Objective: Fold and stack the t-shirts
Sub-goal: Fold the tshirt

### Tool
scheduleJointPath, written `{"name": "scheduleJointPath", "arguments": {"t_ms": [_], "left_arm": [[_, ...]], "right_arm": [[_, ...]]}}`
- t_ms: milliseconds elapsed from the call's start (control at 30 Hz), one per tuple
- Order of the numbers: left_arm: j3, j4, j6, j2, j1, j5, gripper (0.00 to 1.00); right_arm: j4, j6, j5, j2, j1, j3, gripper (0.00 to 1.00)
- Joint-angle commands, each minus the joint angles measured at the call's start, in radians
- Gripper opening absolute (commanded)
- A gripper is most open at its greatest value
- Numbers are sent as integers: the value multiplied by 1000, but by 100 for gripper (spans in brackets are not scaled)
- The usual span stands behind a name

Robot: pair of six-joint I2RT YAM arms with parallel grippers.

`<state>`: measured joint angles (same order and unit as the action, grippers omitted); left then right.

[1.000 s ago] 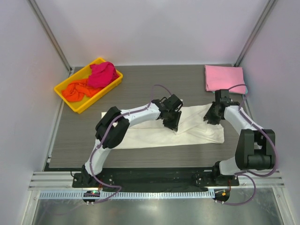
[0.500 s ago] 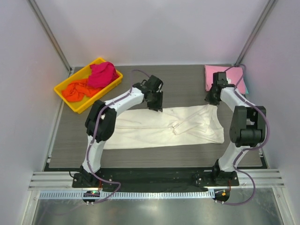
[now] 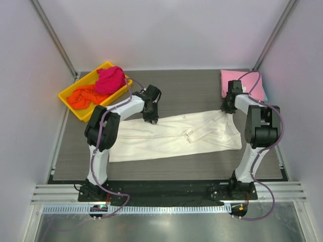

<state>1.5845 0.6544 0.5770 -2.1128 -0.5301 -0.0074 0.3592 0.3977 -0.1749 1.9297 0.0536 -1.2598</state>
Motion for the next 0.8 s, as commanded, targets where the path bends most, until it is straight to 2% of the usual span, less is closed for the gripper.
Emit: {"name": "scheduleJointPath", "arguments": {"t_ms": [0, 167, 267, 333, 500, 600, 633, 767], "left_arm": [[-115, 106, 18, 60, 22, -144, 30], [-241, 126, 61, 170, 54, -209, 30], [-264, 163, 86, 229, 90, -259, 30], [-235, 189, 84, 296, 123, -308, 32], [-123, 246, 28, 420, 167, -402, 35], [-121, 197, -20, 471, 168, -291, 36], [-162, 176, -22, 502, 168, -179, 37], [-317, 61, 18, 539, 151, 77, 36]], "right_arm": [[-92, -13, 64, 78, -9, 23, 28], [-83, -36, 109, 153, -46, -74, 29], [-74, -36, 215, 218, -54, -178, 31], [-43, -39, 224, 264, -110, -245, 31], [58, -39, 276, 477, -136, -548, 32], [98, -36, 299, 593, -144, -742, 32], [99, -34, 311, 620, -144, -833, 33], [96, -25, 402, 747, -147, -1063, 33]]}}
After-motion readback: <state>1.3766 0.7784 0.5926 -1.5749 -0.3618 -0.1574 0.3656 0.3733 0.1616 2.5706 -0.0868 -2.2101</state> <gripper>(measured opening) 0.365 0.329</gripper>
